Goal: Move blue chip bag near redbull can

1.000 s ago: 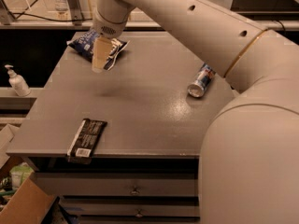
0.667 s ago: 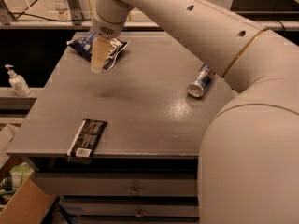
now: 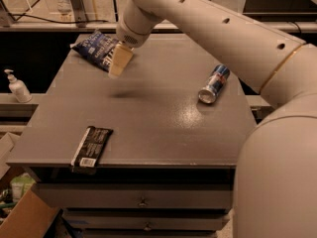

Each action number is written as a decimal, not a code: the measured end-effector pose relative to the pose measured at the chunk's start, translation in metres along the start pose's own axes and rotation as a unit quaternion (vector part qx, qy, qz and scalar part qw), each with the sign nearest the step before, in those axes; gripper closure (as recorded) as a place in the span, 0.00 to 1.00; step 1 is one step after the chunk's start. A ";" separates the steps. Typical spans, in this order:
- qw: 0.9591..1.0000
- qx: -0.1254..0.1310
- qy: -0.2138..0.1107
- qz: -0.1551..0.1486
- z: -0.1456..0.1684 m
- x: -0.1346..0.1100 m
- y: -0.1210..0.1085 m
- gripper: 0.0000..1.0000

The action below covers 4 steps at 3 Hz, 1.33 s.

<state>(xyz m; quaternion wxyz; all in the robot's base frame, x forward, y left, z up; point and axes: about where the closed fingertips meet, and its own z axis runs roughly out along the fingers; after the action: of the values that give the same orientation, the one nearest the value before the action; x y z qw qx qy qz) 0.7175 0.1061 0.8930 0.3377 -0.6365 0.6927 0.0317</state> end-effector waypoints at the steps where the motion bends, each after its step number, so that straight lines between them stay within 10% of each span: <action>1: 0.998 0.022 -0.020 0.052 0.004 0.032 -0.023 0.00; 4: 0.978 0.040 -0.117 0.170 0.044 0.034 -0.078 0.00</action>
Offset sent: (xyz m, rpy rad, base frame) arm 0.0907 -0.0662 -0.0095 0.3230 -0.0165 -0.2250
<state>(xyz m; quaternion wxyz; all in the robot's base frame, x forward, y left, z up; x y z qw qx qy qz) 0.8082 0.0836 0.8718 0.4314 -0.4876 0.7470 0.1347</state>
